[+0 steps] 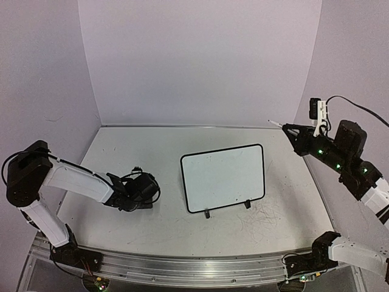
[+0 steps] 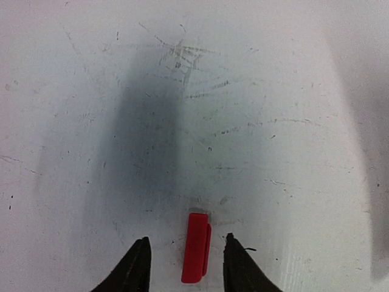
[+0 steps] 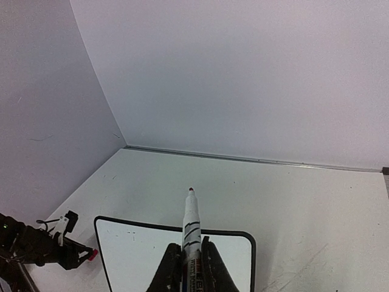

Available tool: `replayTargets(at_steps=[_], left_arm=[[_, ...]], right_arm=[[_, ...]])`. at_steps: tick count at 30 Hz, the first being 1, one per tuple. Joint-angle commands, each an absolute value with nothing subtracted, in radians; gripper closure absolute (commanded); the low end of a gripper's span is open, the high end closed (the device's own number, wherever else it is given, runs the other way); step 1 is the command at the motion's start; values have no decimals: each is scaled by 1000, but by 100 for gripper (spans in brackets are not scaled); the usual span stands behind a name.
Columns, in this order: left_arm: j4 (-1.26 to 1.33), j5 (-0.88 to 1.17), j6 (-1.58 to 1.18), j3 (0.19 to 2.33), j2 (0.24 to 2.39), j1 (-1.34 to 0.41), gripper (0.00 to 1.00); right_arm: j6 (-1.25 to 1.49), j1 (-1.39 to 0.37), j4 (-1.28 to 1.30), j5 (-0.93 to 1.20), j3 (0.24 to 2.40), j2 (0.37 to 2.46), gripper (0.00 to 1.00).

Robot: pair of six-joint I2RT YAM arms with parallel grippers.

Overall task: Write a sentence on the whiteboard
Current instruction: Place the pen cap at the center of the board, then hold the whiteboard at the center of the board.

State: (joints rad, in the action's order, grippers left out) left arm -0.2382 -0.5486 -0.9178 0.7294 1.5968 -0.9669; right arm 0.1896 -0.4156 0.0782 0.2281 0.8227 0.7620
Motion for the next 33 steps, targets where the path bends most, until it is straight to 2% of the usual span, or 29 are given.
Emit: replayTargets(at_steps=[1,5,10,12,15,20,24,33], left_arm=[[-267,-550,-921,722,1406,-957,48],[-266,-519,-871,741,1287,-945,31],[-244,-463,-705,794,1197,-930,16],[-209,-374,-625,802,1168,-903,8],[-130,-198,-526,796,1123,-844,3],[-15,96,-469,788,1093,-750,2],[76,238,-455,812,1135,-725,4],[113,337,-357,985,1338,-690,8]], right_arm=[[142,-417,69,171,863,741,100],[129,-416,92,175,878,780,100],[141,-417,79,205,850,807,100],[136,-417,70,206,835,811,100],[139,-417,59,210,823,809,100],[148,-423,32,254,787,780,100],[139,-463,32,256,790,789,100],[100,-686,34,137,845,919,100]])
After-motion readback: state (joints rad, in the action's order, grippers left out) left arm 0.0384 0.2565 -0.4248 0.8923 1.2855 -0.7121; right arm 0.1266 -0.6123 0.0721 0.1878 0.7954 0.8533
